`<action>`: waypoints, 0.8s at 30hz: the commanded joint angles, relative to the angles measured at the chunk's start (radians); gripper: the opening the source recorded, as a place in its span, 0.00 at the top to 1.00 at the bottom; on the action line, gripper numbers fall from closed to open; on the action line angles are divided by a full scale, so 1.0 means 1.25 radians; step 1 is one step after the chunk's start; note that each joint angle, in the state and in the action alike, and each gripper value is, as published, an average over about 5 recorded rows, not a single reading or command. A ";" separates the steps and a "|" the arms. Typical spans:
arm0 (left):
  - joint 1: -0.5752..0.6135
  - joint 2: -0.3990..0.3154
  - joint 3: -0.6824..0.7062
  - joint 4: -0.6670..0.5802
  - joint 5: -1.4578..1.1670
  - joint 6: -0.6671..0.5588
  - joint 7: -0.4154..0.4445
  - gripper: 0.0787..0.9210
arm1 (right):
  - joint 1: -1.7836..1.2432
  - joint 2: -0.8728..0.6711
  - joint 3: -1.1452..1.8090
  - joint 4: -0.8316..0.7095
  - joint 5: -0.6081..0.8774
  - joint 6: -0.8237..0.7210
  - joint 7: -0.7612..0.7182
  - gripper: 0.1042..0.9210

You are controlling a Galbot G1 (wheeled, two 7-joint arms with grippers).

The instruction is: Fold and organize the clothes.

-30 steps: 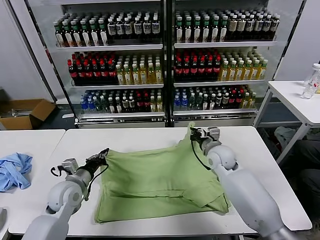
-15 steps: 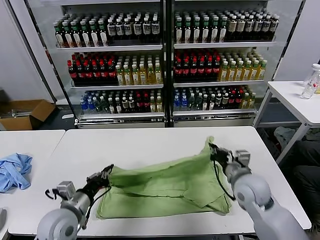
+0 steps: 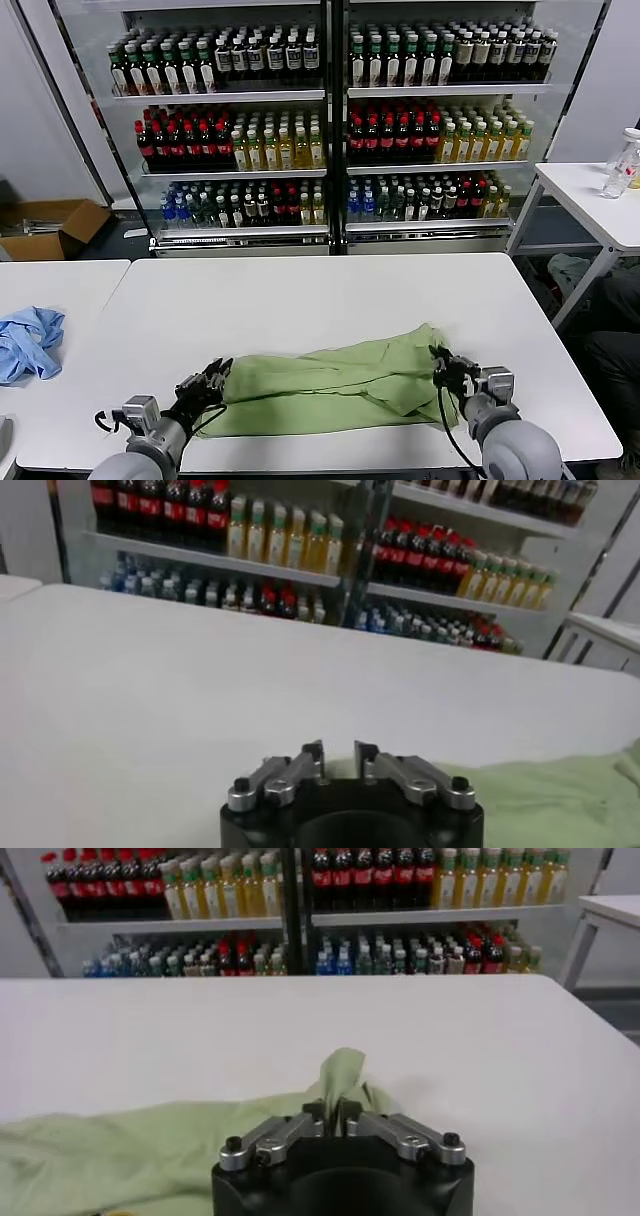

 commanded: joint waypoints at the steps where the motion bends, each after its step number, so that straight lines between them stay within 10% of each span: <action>1: 0.049 -0.091 0.031 0.033 0.235 -0.048 -0.077 0.66 | -0.061 -0.003 -0.002 0.037 -0.070 0.011 -0.014 0.65; 12: 0.030 -0.142 0.063 0.112 0.319 -0.024 -0.079 0.31 | -0.038 -0.016 -0.009 0.038 -0.059 0.009 -0.013 0.26; 24: 0.047 -0.105 -0.007 0.073 0.204 -0.012 -0.002 0.64 | -0.016 -0.022 0.003 0.043 -0.042 0.019 -0.004 0.12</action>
